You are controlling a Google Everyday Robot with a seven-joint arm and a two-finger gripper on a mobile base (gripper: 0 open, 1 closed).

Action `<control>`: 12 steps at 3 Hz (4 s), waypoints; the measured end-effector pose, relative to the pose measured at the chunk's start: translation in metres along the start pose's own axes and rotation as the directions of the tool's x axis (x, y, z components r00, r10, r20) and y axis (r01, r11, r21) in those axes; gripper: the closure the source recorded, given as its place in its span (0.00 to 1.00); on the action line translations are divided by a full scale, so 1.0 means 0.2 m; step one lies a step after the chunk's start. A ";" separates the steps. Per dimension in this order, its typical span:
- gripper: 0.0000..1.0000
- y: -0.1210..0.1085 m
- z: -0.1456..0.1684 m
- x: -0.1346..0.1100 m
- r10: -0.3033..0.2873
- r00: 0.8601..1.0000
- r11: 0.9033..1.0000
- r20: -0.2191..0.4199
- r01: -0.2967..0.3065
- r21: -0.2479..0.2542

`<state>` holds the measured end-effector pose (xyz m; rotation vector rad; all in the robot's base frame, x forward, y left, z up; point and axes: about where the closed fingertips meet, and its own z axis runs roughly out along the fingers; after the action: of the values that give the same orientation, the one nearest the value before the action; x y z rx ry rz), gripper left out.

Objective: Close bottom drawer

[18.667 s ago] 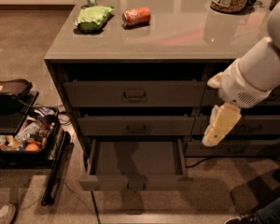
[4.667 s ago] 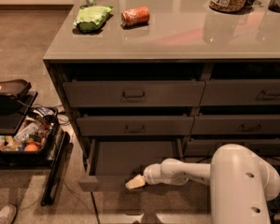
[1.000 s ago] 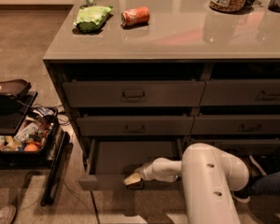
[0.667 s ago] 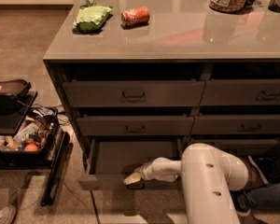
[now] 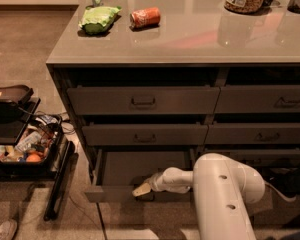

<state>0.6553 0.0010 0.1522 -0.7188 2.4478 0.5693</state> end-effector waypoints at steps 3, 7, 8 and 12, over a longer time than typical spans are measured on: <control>1.00 -0.03 0.01 -0.03 0.006 1.000 1.000 0.000 -0.006 0.007; 1.00 -0.08 0.03 -0.08 0.026 1.000 0.999 0.005 -0.026 0.027; 1.00 -0.11 0.04 -0.10 0.034 0.999 0.999 0.007 -0.034 0.032; 0.12 -0.10 0.02 -0.12 0.032 0.999 0.999 0.008 -0.032 0.036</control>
Offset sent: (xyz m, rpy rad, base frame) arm 0.0543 0.0120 -0.0318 -0.0131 0.0064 -0.0447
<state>0.6856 -0.0033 0.1574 -0.6627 2.4600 0.5381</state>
